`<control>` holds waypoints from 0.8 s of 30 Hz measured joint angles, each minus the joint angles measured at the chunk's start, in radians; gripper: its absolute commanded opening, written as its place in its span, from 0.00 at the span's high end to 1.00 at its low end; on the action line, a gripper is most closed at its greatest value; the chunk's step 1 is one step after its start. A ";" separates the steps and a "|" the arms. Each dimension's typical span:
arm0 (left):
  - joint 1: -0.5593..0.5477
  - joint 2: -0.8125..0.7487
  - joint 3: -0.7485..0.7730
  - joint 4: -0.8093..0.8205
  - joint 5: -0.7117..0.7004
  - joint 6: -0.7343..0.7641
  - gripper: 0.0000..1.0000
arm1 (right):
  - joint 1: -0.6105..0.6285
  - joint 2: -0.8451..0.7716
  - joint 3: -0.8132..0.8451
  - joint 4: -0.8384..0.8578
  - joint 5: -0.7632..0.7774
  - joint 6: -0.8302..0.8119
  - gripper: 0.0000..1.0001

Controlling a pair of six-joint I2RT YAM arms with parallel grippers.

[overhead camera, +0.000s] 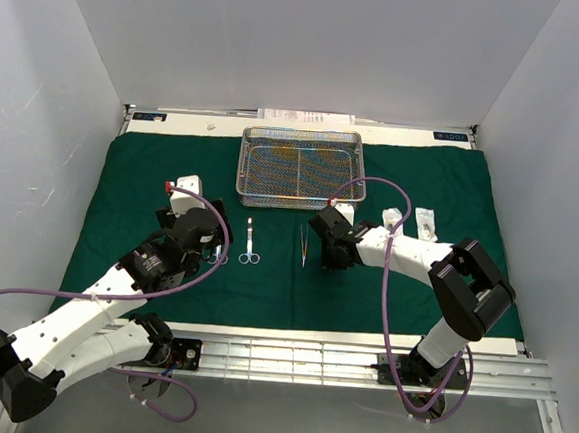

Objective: Open and lay out the surgical kit
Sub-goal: Adjust the medical item in the surgical kit.

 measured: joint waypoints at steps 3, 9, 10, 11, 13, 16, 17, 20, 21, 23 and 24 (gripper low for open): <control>0.001 0.000 0.000 0.000 0.003 0.000 0.02 | 0.000 0.000 0.000 0.006 0.005 -0.004 0.92; 0.001 0.000 0.000 0.000 0.004 0.000 0.02 | 0.000 0.000 0.000 0.011 0.007 -0.007 0.89; 0.001 0.000 0.000 0.000 0.004 0.000 0.02 | 0.000 0.001 0.000 0.011 0.007 -0.007 0.88; 0.001 0.000 0.000 0.000 0.004 0.000 0.02 | 0.000 0.002 0.000 0.012 0.007 -0.007 0.87; 0.001 0.001 0.000 0.000 0.004 0.000 0.02 | 0.000 0.004 0.000 0.012 0.007 -0.007 0.85; 0.001 0.004 0.000 0.000 0.004 0.000 0.02 | 0.000 0.008 0.000 0.015 0.007 -0.006 0.81; 0.001 0.006 0.000 0.000 0.004 0.000 0.02 | 0.000 0.009 0.000 0.016 0.007 -0.006 0.78; 0.001 0.010 0.000 0.000 0.004 0.000 0.02 | 0.000 0.010 0.000 0.019 0.007 -0.005 0.72; 0.001 0.011 0.000 0.000 0.004 0.000 0.02 | 0.000 0.010 0.000 0.019 0.007 -0.006 0.72; 0.001 0.012 0.000 0.000 0.004 0.000 0.02 | 0.000 0.010 -0.001 0.019 0.007 -0.006 0.72; 0.001 0.013 0.000 0.000 0.004 0.000 0.02 | 0.000 0.010 -0.001 0.019 0.007 -0.006 0.72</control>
